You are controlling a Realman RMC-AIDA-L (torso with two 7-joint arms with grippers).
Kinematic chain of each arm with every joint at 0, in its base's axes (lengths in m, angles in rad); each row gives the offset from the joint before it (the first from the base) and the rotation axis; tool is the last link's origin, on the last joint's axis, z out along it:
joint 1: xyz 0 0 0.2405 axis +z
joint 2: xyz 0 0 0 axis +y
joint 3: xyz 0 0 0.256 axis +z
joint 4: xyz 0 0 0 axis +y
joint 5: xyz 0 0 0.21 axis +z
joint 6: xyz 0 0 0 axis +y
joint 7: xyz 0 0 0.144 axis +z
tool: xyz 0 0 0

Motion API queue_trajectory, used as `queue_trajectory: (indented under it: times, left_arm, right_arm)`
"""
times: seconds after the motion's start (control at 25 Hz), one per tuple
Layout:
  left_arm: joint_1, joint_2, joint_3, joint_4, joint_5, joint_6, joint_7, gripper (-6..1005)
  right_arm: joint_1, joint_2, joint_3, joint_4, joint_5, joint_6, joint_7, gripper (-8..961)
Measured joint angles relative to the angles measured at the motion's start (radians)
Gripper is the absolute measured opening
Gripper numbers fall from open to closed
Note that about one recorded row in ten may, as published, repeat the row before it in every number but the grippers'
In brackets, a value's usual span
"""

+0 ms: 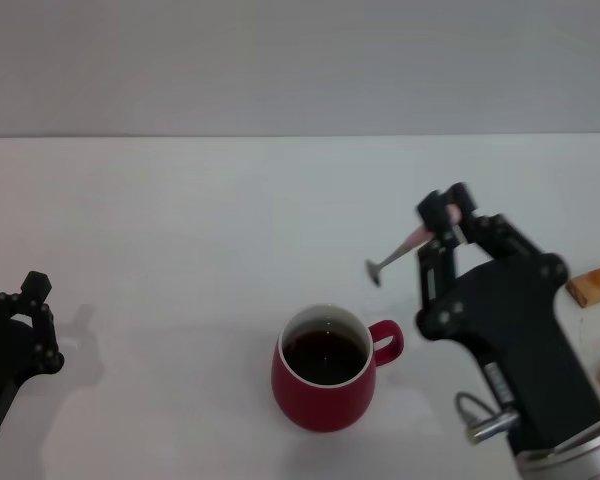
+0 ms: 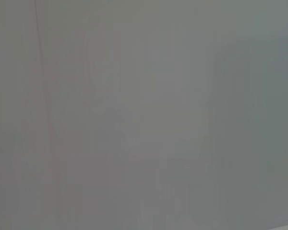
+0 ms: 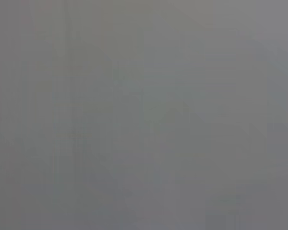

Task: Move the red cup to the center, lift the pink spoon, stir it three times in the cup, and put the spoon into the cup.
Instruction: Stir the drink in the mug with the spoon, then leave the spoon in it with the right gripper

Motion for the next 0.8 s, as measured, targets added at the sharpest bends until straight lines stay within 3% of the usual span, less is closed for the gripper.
queue_trajectory:
  times: [0.24,0.8]
  left_arm:
    - [0.005,0.001,0.000,0.000,0.000,0.006,0.000,-1]
    - [0.009,0.002,0.000,0.009,0.000,0.014,0.001,-1]
  right_arm:
    - [-0.016,0.047,-0.007,-0.017,-0.039,0.055,-0.033,26]
    - [-0.054,0.067,-0.038,-0.036,-0.036,0.078,-0.044,25]
